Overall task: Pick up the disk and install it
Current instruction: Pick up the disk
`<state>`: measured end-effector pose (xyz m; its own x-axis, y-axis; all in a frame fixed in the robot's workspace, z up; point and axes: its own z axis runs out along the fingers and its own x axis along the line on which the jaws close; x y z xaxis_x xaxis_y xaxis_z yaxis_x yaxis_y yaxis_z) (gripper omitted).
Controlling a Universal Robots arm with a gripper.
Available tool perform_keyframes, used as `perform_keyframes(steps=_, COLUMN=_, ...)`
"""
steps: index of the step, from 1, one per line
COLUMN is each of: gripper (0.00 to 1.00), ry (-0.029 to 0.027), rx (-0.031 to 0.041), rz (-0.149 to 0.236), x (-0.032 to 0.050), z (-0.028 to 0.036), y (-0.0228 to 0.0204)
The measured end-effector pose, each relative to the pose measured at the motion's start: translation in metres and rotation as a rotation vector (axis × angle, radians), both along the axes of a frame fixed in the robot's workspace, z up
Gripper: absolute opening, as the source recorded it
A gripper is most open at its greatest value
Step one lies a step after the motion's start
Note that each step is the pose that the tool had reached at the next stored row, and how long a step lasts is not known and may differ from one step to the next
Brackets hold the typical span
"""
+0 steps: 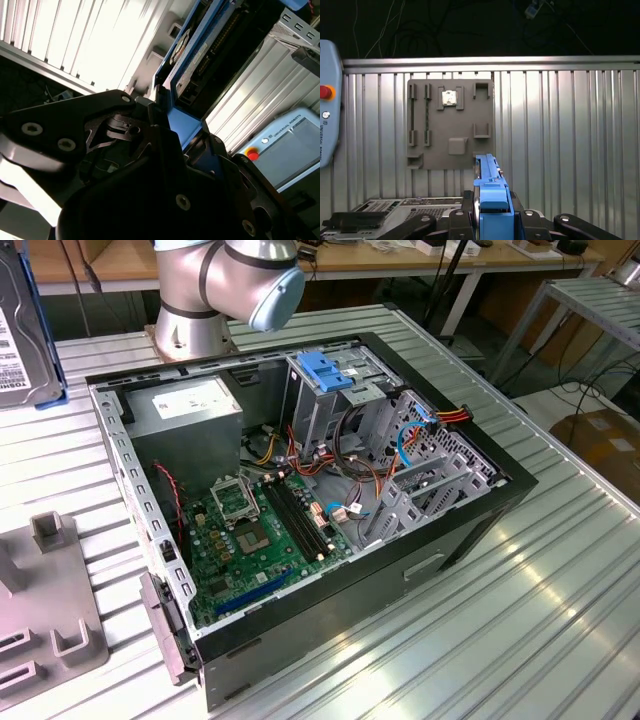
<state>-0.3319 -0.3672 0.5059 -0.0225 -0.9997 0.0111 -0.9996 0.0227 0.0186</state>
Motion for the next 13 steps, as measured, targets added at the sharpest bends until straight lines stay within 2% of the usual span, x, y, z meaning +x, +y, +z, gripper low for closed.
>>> perform_keyframes(steps=13, gripper=0.37, ry=0.0000, rx=0.0000, rz=0.000, x=0.0165, z=-0.0001, y=0.0000)
